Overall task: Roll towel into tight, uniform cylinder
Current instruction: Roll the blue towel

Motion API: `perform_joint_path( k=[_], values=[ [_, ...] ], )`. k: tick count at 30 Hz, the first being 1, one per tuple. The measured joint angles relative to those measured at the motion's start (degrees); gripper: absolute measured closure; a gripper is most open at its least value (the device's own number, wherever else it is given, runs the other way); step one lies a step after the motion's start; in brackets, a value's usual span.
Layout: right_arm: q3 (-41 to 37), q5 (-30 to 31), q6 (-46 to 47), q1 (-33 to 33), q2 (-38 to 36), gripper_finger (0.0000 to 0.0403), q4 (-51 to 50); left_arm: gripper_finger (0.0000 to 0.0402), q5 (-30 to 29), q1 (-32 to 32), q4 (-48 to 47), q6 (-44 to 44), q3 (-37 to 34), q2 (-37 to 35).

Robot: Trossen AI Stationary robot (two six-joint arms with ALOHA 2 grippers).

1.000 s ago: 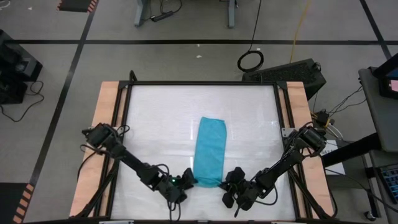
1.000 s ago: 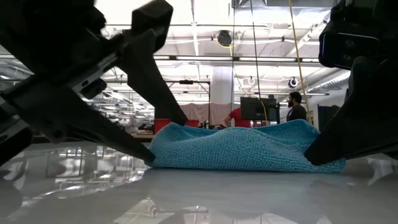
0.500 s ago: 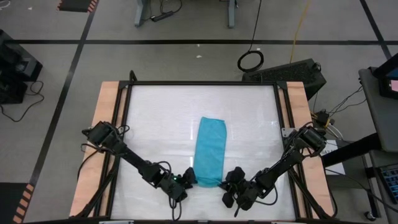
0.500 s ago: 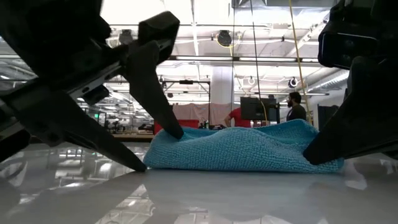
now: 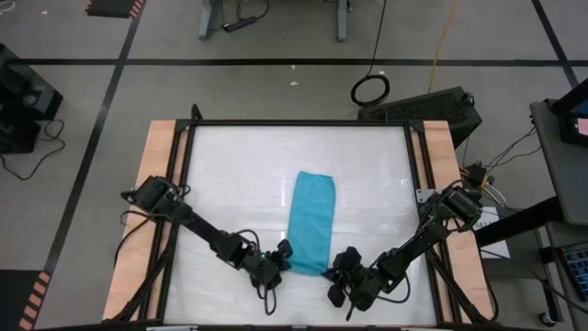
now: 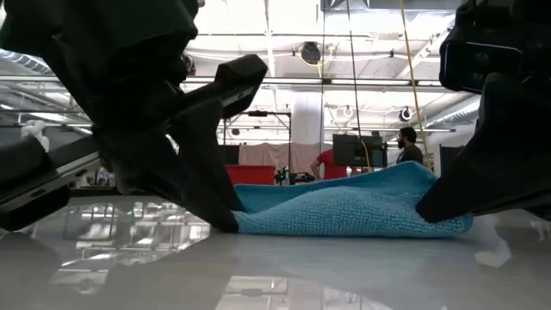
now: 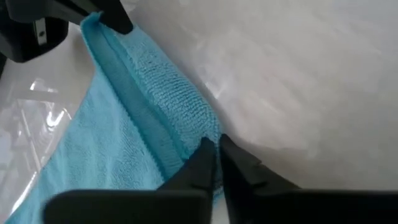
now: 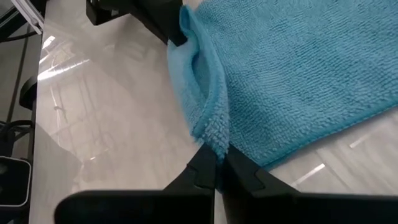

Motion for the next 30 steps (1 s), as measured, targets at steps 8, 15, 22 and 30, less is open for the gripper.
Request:
perform_joint_path(
  k=[8, 15, 22, 30],
  values=[
    [0.0, 0.98, -6.44, 1.22, -1.84, 0.0366, 0.21, 0.0397, 4.37, 1.78, 0.94, -7.0, -0.15, -0.5],
    [0.02, 1.2, -21.15, 3.82, -7.61, 0.0248, -1.49, 0.0398, 17.52, 5.5, 2.67, -14.71, -0.35, -3.22],
    [0.04, 3.8, -43.16, 6.59, -8.42, 0.0198, 0.23, 0.0399, 34.51, 10.12, 7.12, -22.91, -0.35, -3.67],
    [0.05, 4.67, -62.55, 6.22, -3.77, 0.0212, 3.41, 0.04, 45.12, 14.57, 11.56, -31.27, -0.24, -3.85]
  ],
)
